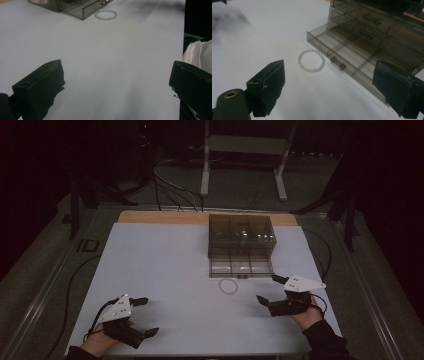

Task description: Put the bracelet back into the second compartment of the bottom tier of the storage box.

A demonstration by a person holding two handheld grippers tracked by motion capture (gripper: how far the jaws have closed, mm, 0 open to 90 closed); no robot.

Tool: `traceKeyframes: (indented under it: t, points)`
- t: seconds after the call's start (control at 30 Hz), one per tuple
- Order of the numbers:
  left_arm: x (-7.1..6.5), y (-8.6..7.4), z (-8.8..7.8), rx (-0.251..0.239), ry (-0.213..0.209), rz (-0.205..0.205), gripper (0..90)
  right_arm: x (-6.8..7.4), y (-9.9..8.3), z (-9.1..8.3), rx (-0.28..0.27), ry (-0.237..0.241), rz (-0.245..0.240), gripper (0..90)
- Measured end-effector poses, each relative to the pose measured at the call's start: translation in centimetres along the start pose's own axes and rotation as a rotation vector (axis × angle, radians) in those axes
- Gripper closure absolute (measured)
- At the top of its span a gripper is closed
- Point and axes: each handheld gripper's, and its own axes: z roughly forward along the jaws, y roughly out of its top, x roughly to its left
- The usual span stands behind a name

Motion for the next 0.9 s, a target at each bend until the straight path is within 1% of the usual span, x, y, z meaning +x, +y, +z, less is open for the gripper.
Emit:
traceKeyframes:
  t: [0.2,0.33,0.43,0.6,0.73,0.8,0.9]
  points:
    - [0.0,0.1,0.0,-0.007,-0.002,0.001,0.1,-0.1,2.1,0.4,-0.023,-0.007,-0.036,11.4]
    - [0.0,0.1,0.0,-0.005,-0.005,0.005,0.2,0.0,3.3,1.0,-0.038,0.021,-0.051,11.4]
    - [0.1,0.1,0.0,-0.007,-0.004,0.001,0.2,0.1,4.0,1.6,-0.034,0.036,-0.065,11.4]
    - [0.1,0.1,-0.1,-0.009,-0.003,-0.006,0.1,0.3,4.8,2.8,-0.032,0.061,-0.075,11.4]
    - [0.1,0.1,-0.1,-0.007,0.003,-0.001,0.1,0.6,5.2,3.9,-0.021,0.081,-0.089,11.4]
    - [0.1,0.1,-0.1,-0.009,0.003,-0.001,0.1,0.8,5.3,4.3,-0.021,0.094,-0.079,11.4]
    - [0.1,0.1,-0.1,-0.010,0.003,-0.001,0.1,1.0,5.4,4.8,-0.022,0.105,-0.079,11.3]
